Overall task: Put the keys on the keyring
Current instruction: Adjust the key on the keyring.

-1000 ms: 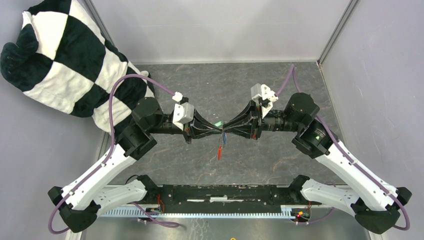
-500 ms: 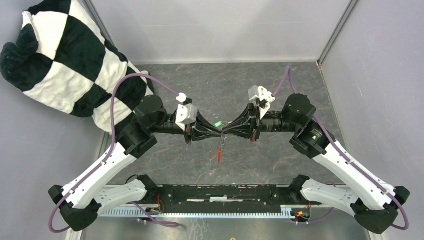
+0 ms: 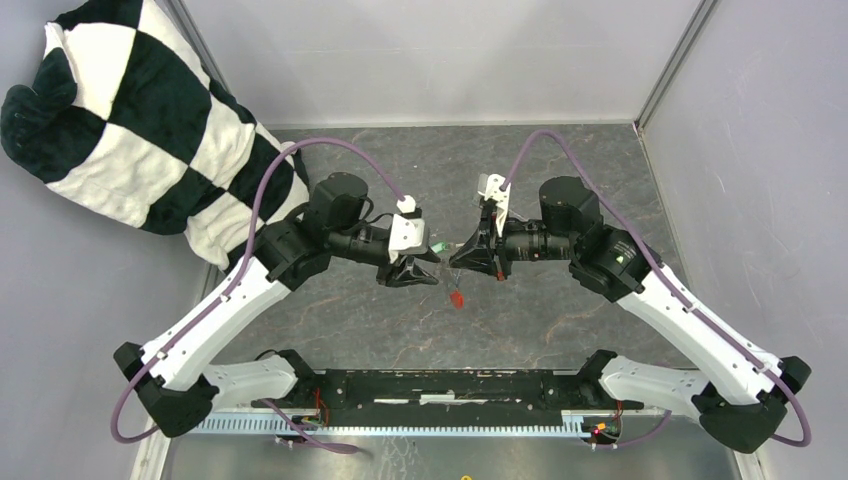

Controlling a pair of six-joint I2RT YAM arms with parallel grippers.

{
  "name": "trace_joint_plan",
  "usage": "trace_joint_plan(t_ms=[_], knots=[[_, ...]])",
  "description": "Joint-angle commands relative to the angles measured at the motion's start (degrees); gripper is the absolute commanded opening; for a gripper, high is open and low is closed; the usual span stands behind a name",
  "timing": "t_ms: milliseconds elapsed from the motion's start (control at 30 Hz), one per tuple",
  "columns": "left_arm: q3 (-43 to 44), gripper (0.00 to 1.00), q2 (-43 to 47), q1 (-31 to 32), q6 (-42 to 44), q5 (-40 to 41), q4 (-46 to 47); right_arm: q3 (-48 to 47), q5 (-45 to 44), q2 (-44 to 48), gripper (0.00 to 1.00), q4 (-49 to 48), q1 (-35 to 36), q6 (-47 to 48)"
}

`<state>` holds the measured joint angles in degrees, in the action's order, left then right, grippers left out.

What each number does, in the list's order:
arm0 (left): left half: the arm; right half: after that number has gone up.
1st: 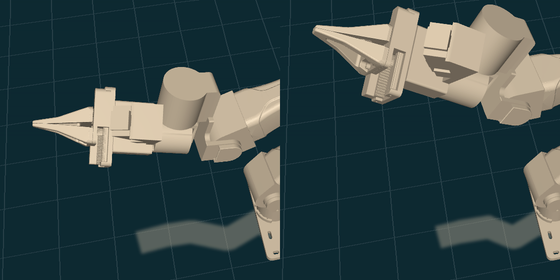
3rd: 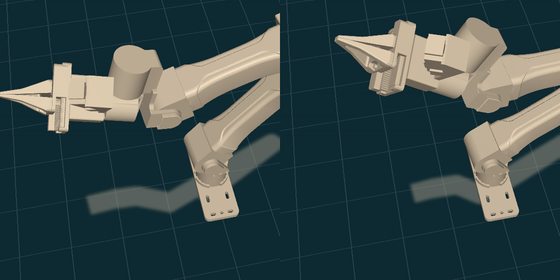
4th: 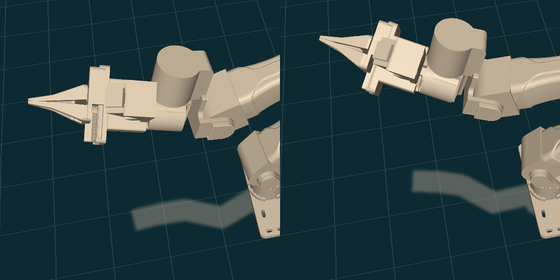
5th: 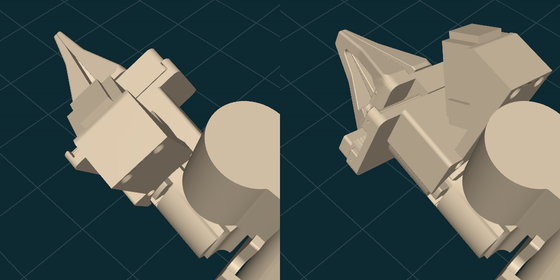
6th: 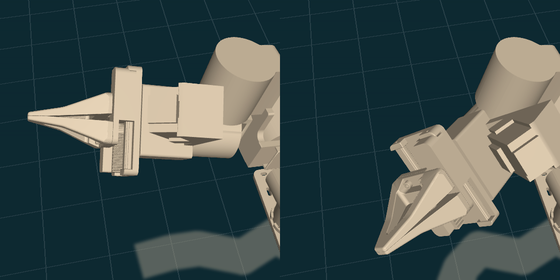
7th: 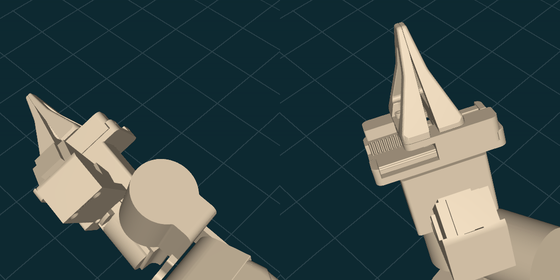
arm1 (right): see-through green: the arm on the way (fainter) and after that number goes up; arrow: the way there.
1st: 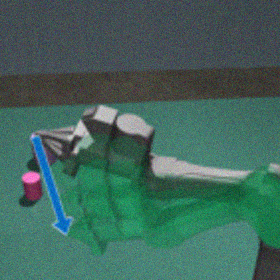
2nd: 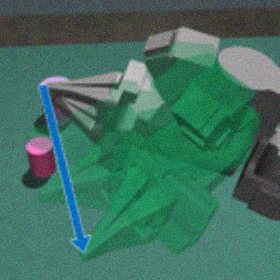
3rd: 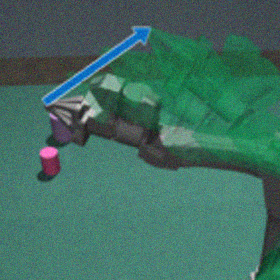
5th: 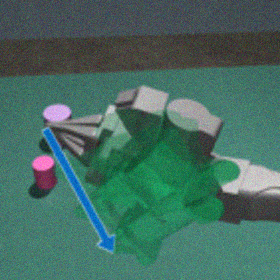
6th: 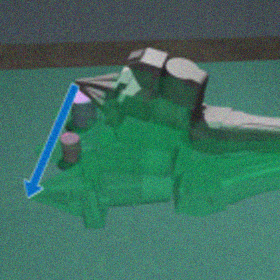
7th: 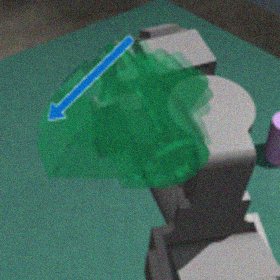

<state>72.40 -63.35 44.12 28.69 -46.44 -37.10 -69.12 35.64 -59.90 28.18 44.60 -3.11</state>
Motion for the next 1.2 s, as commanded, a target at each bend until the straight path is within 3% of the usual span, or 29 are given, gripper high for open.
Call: trace_joint_plan(t_ms=[0,300,867,1000,1167], knots=[[2.79,0.47,-1.76,0.17,8.09,3.02,-5.86,-2.99,-1.66,-0.88,0.00,2.36,0.00,2.59],[3.21,0.41,-3.54,0.18,7.67,1.93,-4.42,-3.92,-0.93,-2.89,0.00,2.45,0.41,2.59],[1.93,0.44,-3.66,1.14,4.53,0.91,-0.36,-4.53,1.80,-4.24,0.00,1.07,0.75,3.20],[1.40,0.34,-3.62,1.22,4.97,1.06,-0.53,-4.95,1.99,-4.53,0.00,0.59,0.77,3.20],[1.77,0.10,-3.84,1.23,6.31,1.57,-1.46,-5.41,2.72,-5.01,0.00,0.72,0.81,3.20]])
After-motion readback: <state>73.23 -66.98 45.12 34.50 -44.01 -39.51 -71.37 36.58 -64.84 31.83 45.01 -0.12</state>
